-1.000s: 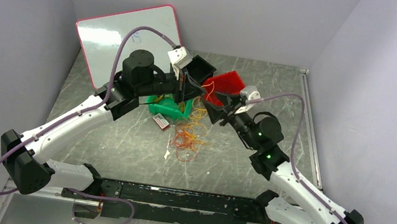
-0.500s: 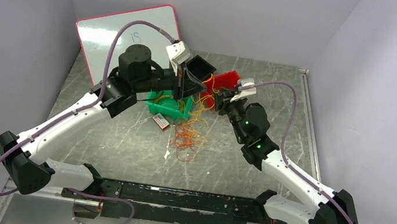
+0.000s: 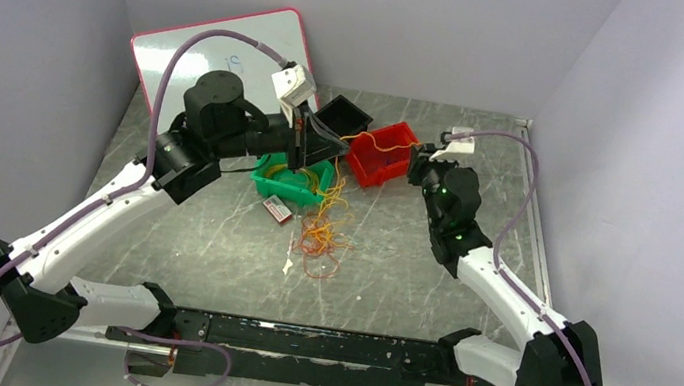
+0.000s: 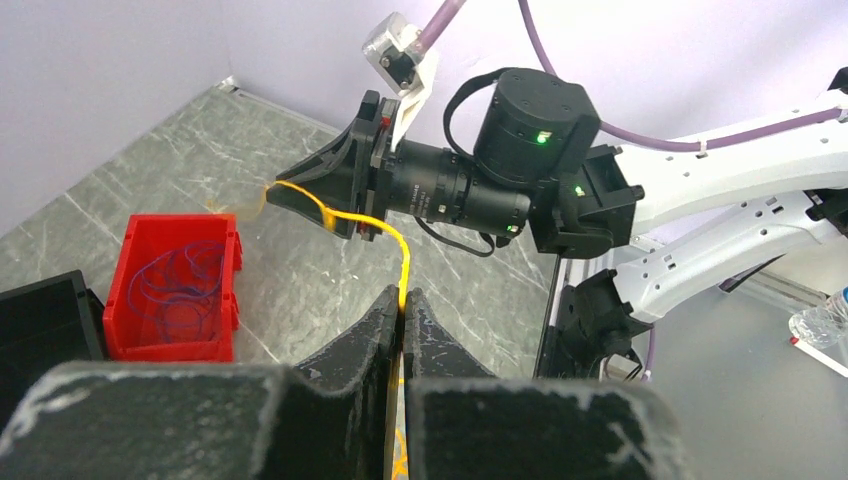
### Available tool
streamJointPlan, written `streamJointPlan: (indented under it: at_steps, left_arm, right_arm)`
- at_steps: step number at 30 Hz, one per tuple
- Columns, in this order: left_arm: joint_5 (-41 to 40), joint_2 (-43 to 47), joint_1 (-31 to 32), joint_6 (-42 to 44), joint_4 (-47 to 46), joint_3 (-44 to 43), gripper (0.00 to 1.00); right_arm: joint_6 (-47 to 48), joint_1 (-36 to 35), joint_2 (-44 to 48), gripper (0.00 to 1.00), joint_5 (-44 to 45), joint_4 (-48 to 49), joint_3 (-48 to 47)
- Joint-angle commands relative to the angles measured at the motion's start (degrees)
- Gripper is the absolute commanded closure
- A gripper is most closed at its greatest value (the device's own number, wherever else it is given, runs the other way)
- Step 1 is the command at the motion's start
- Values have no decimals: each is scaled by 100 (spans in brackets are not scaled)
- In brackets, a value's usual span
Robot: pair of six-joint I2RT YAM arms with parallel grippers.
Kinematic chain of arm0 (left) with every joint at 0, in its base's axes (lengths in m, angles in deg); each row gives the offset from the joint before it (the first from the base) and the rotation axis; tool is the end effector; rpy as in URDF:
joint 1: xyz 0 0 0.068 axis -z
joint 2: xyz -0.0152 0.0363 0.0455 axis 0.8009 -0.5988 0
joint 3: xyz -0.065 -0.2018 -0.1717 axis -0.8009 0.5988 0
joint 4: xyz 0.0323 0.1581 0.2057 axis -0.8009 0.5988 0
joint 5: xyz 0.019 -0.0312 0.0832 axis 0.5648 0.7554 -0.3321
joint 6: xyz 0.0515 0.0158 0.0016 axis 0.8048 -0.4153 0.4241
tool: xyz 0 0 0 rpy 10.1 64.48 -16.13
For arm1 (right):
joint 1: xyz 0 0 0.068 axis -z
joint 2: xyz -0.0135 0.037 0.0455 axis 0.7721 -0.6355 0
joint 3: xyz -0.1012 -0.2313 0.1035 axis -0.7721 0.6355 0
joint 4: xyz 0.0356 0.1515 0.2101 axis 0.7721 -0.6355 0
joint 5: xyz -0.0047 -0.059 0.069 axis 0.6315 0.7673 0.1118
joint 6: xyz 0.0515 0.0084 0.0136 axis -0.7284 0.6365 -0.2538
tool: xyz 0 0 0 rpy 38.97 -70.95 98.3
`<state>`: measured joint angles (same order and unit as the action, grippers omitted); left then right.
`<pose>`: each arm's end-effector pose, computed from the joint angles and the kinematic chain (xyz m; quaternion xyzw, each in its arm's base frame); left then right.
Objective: Untangle the cables
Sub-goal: Untie the cable.
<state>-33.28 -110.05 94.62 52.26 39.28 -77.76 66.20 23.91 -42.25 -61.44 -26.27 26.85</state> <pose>0.1873 -0.1889 0.4549 0.3533 0.6184 -0.4667 0.5244 0.2402 0.1110 0.3000 -0.0471 0.6992 0.1118 0.7046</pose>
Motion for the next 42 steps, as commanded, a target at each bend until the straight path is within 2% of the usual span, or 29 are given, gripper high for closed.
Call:
streamJointPlan:
  at_steps: [1,12,16,21,25,29,31,34,38,42]
  left_arm:
    - [3,117,33,38,92,-231,93]
    - [16,77,25,43,138,-412,93]
    - [-75,74,30,28,137,-498,93]
    - [-351,23,21,0,189,-647,93]
    - [-526,4,21,-5,214,-719,93]
    - [-697,8,18,-14,188,-764,93]
    - [-735,4,17,-4,177,-788,93]
    - [-786,-18,21,19,192,-813,93]
    - [-766,-30,22,26,221,-839,93]
    - [-705,-14,21,6,168,-871,93]
  right_arm:
    - [-203,345,-120,73,-79,25,240]
    - [-812,861,-587,73,-153,186,831]
    - [-1075,985,-646,67,-482,372,1229]
    - [-1375,1002,-294,57,-867,510,1693]
    - [-1434,1001,550,53,-1061,199,1888]
    - [-1376,987,1760,51,-2370,199,2100]
    - [-1266,978,2278,50,-3432,625,2284]
    - [-1409,860,2796,50,-4237,1003,2356]
    - [-1337,727,3009,50,-4951,1016,2050]
    - [-913,457,2680,50,-5279,853,1695]
